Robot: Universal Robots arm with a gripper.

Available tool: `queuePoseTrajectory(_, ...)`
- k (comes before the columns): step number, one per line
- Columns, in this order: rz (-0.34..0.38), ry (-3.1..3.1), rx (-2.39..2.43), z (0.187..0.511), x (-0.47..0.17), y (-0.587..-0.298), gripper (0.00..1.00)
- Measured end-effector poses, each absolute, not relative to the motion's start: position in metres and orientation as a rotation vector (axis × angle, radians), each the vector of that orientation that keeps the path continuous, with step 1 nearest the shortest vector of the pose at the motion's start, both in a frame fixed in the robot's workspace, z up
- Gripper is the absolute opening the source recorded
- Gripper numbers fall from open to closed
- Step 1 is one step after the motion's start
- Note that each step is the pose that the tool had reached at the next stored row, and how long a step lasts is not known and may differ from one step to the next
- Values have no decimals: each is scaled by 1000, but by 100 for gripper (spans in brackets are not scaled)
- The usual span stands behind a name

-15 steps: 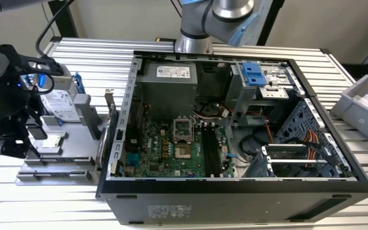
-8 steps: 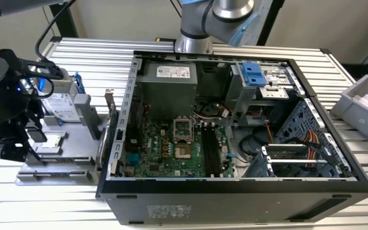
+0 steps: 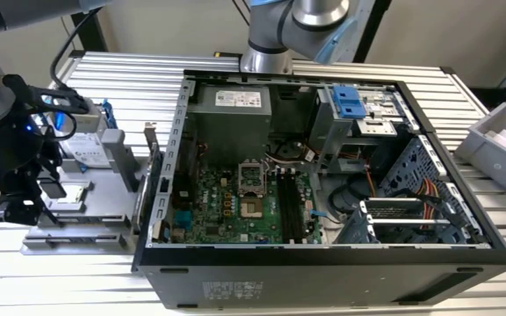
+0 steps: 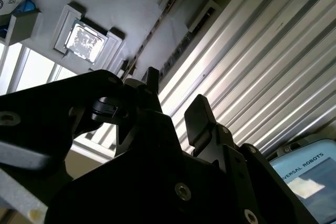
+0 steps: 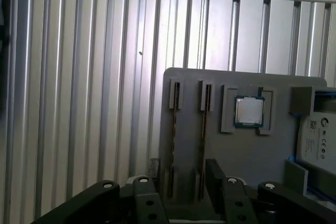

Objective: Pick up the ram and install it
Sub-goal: 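Pick up the ram and move it above insertion slot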

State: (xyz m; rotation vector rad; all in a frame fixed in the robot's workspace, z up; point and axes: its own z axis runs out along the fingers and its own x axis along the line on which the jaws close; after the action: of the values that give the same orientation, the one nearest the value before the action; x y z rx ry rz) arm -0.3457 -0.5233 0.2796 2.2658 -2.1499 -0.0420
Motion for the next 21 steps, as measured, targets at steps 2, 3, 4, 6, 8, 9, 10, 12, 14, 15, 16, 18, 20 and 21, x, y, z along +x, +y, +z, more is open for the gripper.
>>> queuePoseTrajectory(2,-42,-2150,2266,278,-346,-523,100)
queuePoseTrajectory(3,-42,-2150,2266,278,-346,-523,100)
queuePoseTrajectory(4,-42,-2150,2266,277,-346,-523,100)
queuePoseTrajectory(6,-37,-2152,2268,275,-346,-523,100)
queuePoseTrajectory(8,-32,-2154,2270,273,-346,-524,100)
queuePoseTrajectory(9,-31,-2154,2271,272,-346,-524,100)
queuePoseTrajectory(10,-31,-2155,2270,271,-346,-524,100)
queuePoseTrajectory(12,-31,-2162,2264,270,-346,-524,100)
queuePoseTrajectory(14,-31,-2167,2258,268,-346,-524,100)
queuePoseTrajectory(15,-31,-2169,2257,267,-346,-524,100)
queuePoseTrajectory(16,-31,-2170,2256,266,-346,-524,100)
queuePoseTrajectory(18,-31,-2171,2255,264,-346,-524,100)
queuePoseTrajectory(20,-31,-2171,2255,262,-346,-524,100)
queuePoseTrajectory(21,-31,-2171,2255,261,-346,-524,100)
